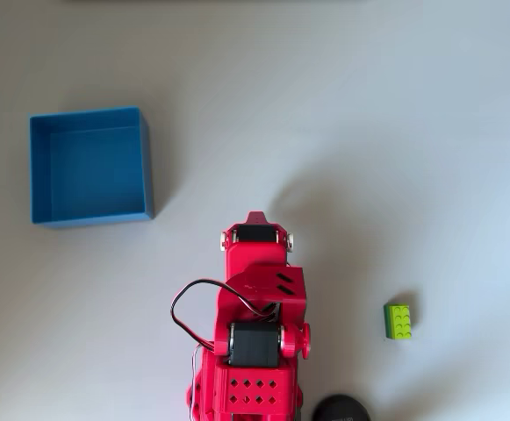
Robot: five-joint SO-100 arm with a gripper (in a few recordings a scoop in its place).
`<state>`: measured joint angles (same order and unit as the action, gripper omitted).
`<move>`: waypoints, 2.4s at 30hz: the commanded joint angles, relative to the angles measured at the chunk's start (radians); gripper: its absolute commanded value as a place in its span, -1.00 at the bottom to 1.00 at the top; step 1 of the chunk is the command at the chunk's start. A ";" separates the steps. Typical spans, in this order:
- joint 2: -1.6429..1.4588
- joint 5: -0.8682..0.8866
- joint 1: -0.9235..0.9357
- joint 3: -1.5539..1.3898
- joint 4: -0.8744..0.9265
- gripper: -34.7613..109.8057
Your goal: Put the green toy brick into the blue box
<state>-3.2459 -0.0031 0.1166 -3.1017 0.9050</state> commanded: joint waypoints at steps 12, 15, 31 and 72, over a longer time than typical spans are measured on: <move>-0.017 -0.143 -0.094 -0.009 0.005 -0.52; -0.017 -0.141 -0.094 -0.009 0.005 -0.52; 0.029 -0.100 -0.063 0.097 -0.083 -0.52; 1.098 0.140 0.589 0.796 -0.023 -0.15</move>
<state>-2.1568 0.1181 0.6627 -2.3700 0.8682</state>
